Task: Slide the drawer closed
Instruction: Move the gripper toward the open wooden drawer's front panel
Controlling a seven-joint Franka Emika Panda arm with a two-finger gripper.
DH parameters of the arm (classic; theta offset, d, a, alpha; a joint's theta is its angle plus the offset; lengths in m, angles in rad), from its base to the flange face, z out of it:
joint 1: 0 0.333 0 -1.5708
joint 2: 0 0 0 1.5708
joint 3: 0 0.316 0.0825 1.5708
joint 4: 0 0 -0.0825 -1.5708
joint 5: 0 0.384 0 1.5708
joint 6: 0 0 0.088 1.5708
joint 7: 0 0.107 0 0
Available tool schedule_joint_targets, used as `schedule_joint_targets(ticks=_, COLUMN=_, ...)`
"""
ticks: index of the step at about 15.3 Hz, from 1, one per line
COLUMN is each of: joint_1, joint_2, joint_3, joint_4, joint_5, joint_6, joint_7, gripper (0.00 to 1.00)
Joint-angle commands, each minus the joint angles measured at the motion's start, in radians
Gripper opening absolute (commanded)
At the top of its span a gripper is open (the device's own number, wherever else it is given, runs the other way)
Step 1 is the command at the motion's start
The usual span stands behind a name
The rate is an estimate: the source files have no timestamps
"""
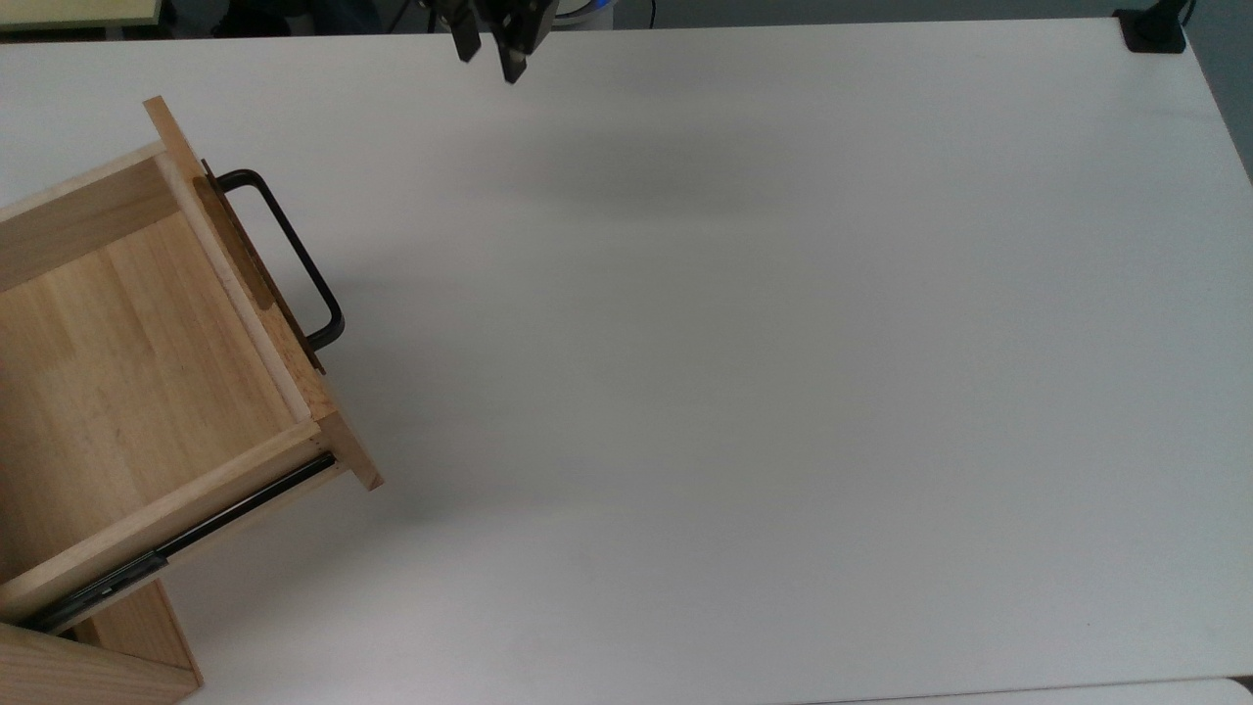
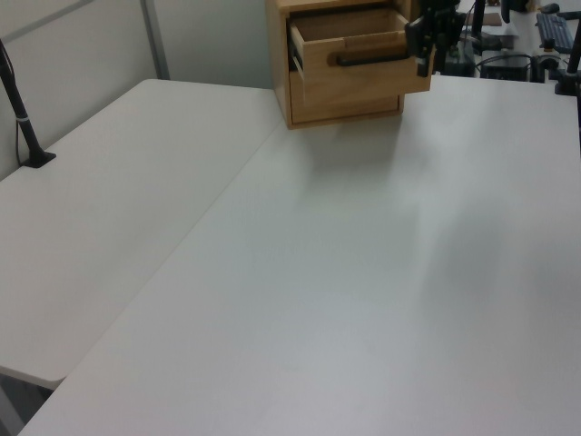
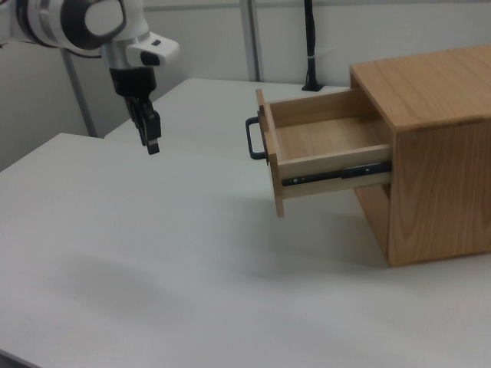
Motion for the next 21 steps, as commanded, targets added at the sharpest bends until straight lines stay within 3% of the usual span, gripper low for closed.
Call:
schedule_joint_targets(ticks=1, joint_1=0.001, joint_2=0.053, joint_3=-0.004, joint_4=0.026, joint_5=0.006, joint_6=0.022, joint_7=0.147, gripper=0.18)
schedule_joint_targets(ticks=3, joint_1=-0.002, joint_2=0.071, joint_3=-0.005, joint_4=0.026, joint_5=0.004, joint_6=0.055, joint_7=0.152, gripper=0.16)
schedule_joint_targets(ticks=9, joint_1=-0.054, joint_2=0.192, joint_3=-0.031, joint_4=0.055, joint_5=-0.097, joint_6=0.304, joint_7=0.236, gripper=0.16)
schedule_joint_targets(ticks=14, joint_1=-0.108, joint_2=0.306, joint_3=-0.067, joint_4=0.151, joint_5=-0.102, joint_6=0.421, joint_7=0.241, gripper=0.16)
schedule_joint_targets(ticks=21, joint_1=-0.113, joint_2=0.356, joint_3=-0.151, joint_4=0.153, joint_5=-0.111, joint_6=0.617, joint_7=0.254, gripper=0.16)
